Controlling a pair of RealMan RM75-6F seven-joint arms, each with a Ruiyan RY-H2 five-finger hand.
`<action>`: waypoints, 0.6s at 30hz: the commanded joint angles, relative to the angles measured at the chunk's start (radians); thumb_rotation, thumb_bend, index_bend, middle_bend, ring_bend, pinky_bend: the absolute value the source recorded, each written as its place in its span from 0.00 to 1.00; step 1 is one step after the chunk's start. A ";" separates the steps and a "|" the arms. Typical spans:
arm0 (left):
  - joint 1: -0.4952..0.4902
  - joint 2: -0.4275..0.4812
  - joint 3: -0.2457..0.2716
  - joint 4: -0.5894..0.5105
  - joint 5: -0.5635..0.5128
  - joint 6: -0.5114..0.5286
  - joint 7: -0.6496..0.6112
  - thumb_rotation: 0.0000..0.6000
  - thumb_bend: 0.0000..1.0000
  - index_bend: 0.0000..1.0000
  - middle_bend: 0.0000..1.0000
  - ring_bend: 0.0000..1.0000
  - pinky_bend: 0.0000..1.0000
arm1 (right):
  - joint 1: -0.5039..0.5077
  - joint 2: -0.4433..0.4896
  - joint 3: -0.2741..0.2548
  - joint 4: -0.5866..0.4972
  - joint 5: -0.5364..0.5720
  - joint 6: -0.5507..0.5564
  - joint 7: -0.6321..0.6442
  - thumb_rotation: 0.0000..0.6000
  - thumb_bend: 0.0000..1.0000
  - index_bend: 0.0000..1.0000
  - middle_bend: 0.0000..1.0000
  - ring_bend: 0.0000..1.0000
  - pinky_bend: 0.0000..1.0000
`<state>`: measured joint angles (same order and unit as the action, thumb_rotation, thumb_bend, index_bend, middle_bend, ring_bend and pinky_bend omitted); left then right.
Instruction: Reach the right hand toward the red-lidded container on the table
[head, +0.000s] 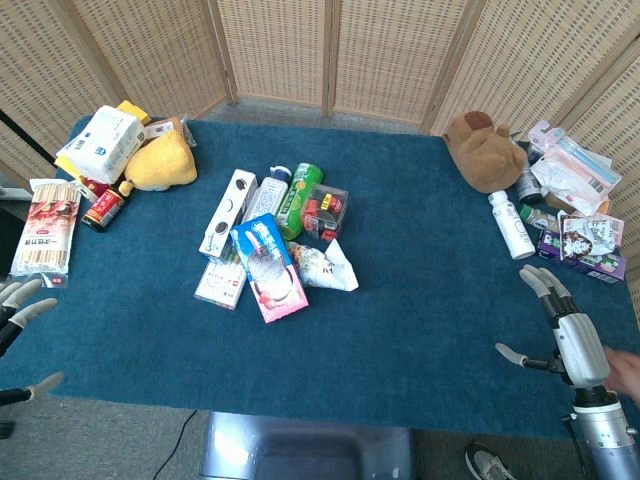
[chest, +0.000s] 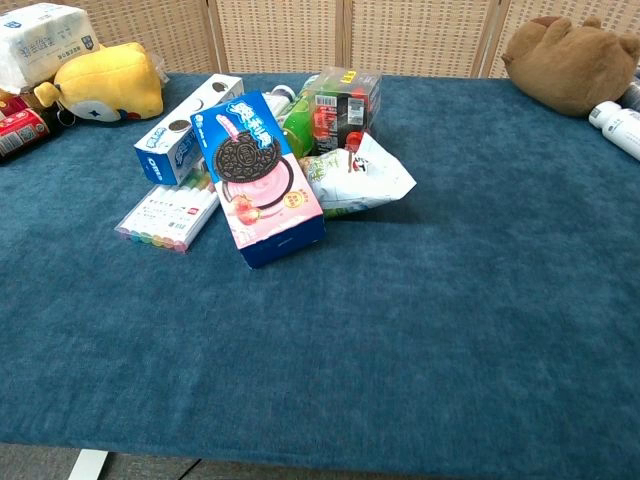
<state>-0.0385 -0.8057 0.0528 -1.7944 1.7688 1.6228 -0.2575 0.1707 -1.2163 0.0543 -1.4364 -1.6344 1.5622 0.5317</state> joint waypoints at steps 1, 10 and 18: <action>0.000 0.000 0.002 -0.001 0.002 -0.001 0.002 1.00 0.00 0.19 0.00 0.00 0.00 | 0.000 0.000 -0.001 0.003 0.001 -0.003 -0.002 1.00 0.00 0.00 0.02 0.00 0.12; 0.007 0.004 0.003 -0.008 0.009 0.019 0.010 1.00 0.00 0.19 0.00 0.00 0.00 | 0.032 -0.009 -0.007 -0.025 -0.007 -0.059 -0.024 1.00 0.00 0.00 0.00 0.00 0.12; 0.000 0.000 -0.007 -0.007 -0.019 0.006 0.014 1.00 0.00 0.19 0.00 0.00 0.00 | 0.228 -0.033 0.089 -0.154 0.090 -0.342 -0.163 1.00 0.00 0.00 0.00 0.00 0.12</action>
<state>-0.0377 -0.8047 0.0479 -1.8026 1.7549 1.6318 -0.2427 0.3148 -1.2337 0.0931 -1.5344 -1.5984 1.3255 0.4332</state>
